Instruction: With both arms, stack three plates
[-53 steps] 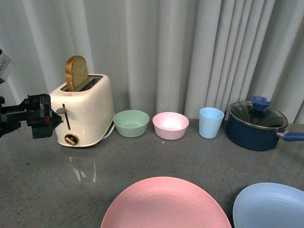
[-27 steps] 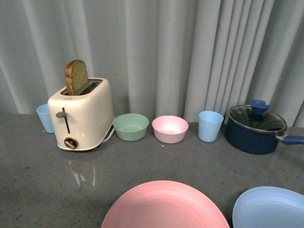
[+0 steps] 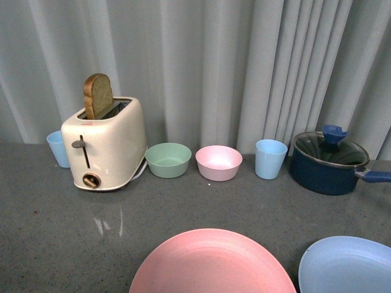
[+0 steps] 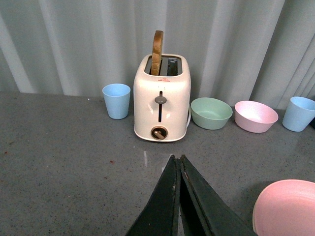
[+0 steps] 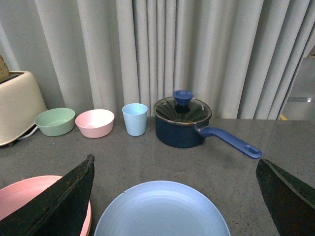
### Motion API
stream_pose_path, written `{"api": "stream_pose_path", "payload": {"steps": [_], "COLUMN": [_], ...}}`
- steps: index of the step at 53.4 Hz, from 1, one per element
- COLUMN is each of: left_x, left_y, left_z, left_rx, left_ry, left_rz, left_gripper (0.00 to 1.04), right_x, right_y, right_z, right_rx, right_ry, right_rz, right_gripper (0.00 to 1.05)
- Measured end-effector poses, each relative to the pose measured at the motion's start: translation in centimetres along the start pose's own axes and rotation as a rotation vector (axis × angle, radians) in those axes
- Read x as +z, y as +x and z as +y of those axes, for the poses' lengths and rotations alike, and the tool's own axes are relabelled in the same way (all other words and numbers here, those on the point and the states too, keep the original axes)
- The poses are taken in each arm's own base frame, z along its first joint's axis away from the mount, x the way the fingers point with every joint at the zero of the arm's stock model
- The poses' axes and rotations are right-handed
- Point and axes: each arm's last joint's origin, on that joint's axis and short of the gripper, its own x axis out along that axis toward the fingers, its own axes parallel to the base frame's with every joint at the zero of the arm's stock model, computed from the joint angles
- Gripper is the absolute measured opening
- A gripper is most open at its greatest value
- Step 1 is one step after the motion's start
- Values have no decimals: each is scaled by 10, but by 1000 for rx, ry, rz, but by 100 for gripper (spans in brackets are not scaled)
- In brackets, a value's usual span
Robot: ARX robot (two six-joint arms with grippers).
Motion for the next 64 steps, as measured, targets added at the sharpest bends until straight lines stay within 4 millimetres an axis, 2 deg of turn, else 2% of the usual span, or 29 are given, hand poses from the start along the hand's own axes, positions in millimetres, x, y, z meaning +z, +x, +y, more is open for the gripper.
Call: {"api": "stream_pose_path", "payload": {"steps": [21,64], "left_x": [11,13], "left_y": [-20,-44], "left_z": [0,0], "left_rx": [1,0], "left_ry": [0,0], "left_rz": [-36,-44], "left_gripper": [4,4], "right_x": [0,0], "right_y": [0,0], "right_z": [0,0], "right_rx": [0,0], "right_ry": [0,0], "right_rz": [0,0], "right_gripper": [97,97]}}
